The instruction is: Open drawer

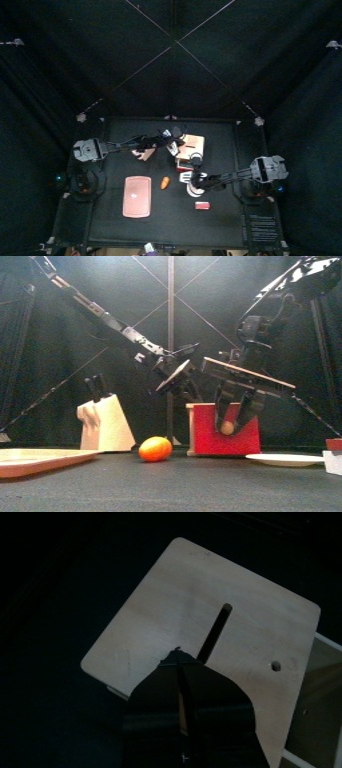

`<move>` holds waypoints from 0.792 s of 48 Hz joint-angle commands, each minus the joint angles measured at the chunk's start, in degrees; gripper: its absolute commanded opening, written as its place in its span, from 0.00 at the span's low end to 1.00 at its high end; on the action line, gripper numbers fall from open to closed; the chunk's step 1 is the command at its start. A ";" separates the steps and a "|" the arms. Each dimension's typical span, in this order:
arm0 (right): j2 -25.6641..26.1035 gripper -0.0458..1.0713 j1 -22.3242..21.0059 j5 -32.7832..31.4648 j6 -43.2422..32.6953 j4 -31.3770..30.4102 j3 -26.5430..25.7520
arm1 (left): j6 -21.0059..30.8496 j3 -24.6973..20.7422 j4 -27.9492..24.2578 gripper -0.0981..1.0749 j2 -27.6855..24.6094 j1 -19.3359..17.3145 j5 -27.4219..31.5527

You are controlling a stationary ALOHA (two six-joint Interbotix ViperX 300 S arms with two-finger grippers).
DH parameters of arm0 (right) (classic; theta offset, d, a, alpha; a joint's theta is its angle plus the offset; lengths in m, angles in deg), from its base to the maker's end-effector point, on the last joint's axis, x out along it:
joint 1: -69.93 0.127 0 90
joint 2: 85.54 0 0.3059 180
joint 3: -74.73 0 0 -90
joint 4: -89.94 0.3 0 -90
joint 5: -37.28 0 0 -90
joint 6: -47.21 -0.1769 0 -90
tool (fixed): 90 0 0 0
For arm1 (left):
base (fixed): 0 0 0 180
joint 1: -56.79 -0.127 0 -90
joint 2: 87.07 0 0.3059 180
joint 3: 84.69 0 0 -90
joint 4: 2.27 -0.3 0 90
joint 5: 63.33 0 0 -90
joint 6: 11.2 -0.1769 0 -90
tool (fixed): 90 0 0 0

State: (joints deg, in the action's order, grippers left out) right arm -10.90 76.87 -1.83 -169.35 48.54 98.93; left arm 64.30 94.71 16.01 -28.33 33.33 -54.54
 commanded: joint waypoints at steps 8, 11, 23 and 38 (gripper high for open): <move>1.32 0.54 3.43 1.58 0.00 2.20 -0.35 | 0.09 1.32 0.09 0.30 -0.09 -0.26 0.62; 1.32 0.54 3.52 1.85 0.00 2.55 -0.44 | 0.09 1.32 0.00 0.30 -0.09 -0.26 0.62; 1.23 0.54 4.57 2.20 0.00 4.04 -0.62 | 0.09 1.41 0.09 0.30 -0.09 -0.26 0.53; 1.32 0.54 5.98 2.20 0.00 5.80 -0.97 | 0.09 1.49 0.09 0.30 -0.09 -0.44 0.62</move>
State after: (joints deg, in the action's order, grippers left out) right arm -10.81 80.04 -0.60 -169.35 53.03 98.75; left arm 64.30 94.89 16.01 -28.24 33.33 -54.54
